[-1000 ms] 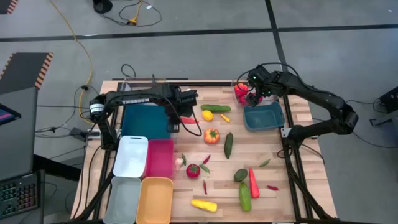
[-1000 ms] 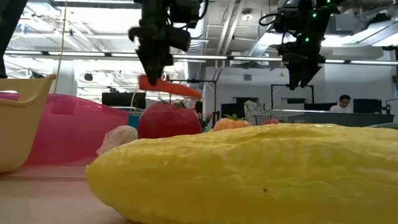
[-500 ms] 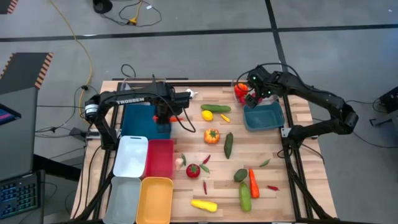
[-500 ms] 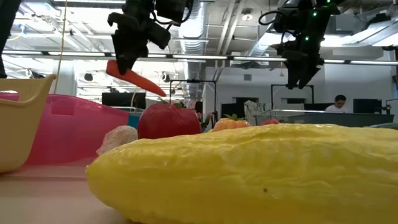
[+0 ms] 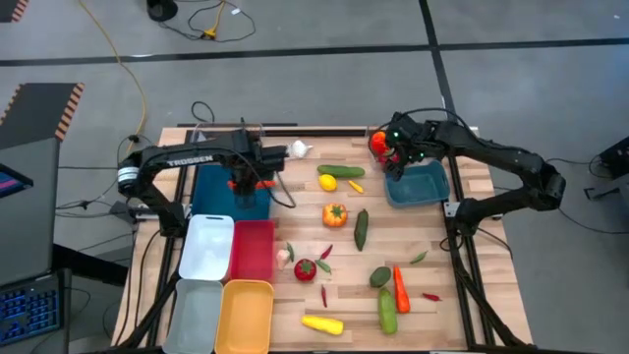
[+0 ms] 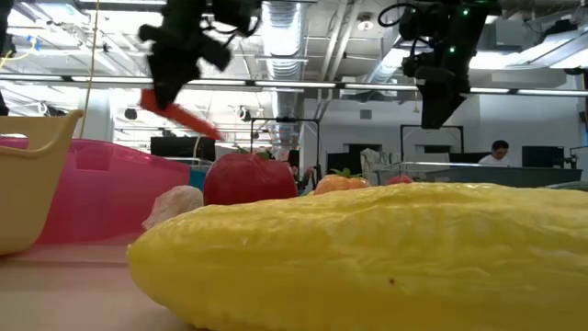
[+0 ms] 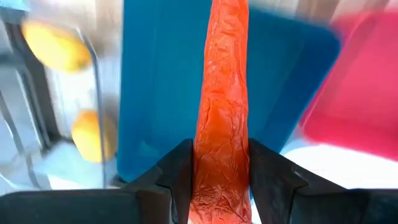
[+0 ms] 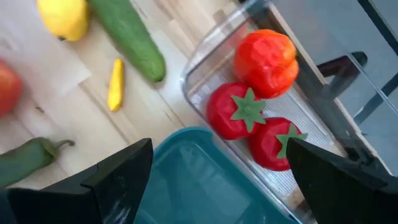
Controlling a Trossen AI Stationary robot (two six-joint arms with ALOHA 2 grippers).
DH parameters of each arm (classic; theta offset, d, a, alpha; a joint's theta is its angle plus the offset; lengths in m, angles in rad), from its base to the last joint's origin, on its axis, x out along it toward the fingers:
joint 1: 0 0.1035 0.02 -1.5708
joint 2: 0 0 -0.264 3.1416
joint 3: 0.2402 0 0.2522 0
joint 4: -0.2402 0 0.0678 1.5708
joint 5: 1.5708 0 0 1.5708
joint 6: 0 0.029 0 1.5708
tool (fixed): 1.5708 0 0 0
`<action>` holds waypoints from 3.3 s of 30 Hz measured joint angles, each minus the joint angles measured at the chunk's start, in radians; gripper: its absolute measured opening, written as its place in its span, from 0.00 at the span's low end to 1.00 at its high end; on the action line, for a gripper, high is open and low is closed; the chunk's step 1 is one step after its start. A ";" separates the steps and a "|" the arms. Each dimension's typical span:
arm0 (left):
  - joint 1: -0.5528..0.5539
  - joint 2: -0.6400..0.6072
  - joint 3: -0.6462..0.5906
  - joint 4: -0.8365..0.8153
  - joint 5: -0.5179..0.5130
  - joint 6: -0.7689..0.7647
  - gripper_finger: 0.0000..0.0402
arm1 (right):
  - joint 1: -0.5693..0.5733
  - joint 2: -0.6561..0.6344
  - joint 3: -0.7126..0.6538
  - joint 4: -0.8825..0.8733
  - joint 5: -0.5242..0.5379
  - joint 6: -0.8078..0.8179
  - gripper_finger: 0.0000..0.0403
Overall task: Sort produce into baskets
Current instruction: Put the top orange carrot into the blue bin, then put the orange tomato into the right transparent bin
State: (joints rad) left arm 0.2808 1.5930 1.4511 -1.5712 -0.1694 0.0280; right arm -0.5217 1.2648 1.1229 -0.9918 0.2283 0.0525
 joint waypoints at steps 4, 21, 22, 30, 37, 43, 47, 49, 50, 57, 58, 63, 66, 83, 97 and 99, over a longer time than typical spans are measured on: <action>0.013 -0.094 -0.163 0.050 -0.001 0.009 0.30 | 0.041 0.000 0.000 0.004 0.000 0.010 0.98; 0.014 -0.134 -0.423 0.153 -0.107 -0.027 0.51 | 0.249 0.000 0.000 0.115 -0.002 0.081 0.98; 0.014 -0.135 -0.423 0.153 -0.107 -0.027 0.53 | 0.259 0.000 0.000 0.121 -0.002 0.081 0.98; 0.014 -0.135 -0.423 0.156 -0.106 -0.030 0.61 | 0.324 0.000 0.000 0.178 -0.101 0.078 0.99; 0.014 -0.135 -0.423 0.161 -0.105 -0.033 0.61 | 0.389 0.000 0.000 0.249 -0.132 0.064 0.99; 0.014 -0.135 -0.423 0.181 -0.104 -0.049 0.61 | 0.437 0.000 0.000 0.340 -0.153 0.059 0.99; 0.014 -0.135 -0.423 0.186 -0.104 -0.051 0.61 | 0.470 0.000 0.000 0.411 -0.153 0.068 0.99; 0.014 -0.135 -0.423 0.187 -0.104 -0.051 0.61 | 0.490 0.000 0.000 0.439 -0.152 0.035 0.99; 0.014 -0.135 -0.423 0.188 -0.103 -0.052 0.61 | 0.501 0.000 0.000 0.451 -0.152 0.021 0.99; 0.014 -0.135 -0.423 0.206 -0.101 -0.060 0.61 | 0.543 0.016 0.000 0.479 -0.147 0.002 0.99; 0.014 -0.135 -0.423 0.206 -0.101 -0.060 0.61 | 0.542 0.024 0.000 0.484 -0.147 0.002 0.99; 0.014 -0.135 -0.422 0.205 -0.097 -0.060 0.61 | 0.531 0.145 0.000 0.514 -0.147 -0.030 0.99; 0.014 -0.134 -0.422 0.205 -0.097 -0.060 0.61 | 0.518 0.230 0.000 0.525 -0.147 -0.081 0.99; 0.014 -0.134 -0.422 0.228 -0.087 -0.060 0.61 | 0.420 0.460 0.000 0.557 -0.246 -0.079 0.99; 0.013 -0.134 -0.422 0.229 -0.071 -0.060 0.61 | 0.423 0.581 0.003 0.570 -0.248 -0.080 0.91; 0.013 -0.134 -0.422 0.232 -0.072 -0.059 0.61 | 0.423 0.573 0.002 0.565 -0.248 -0.080 0.88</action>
State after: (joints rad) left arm 0.2939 1.4586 1.0286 -1.3396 -0.2409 -0.0312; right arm -0.0990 1.8380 1.1251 -0.4268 -0.0200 -0.0273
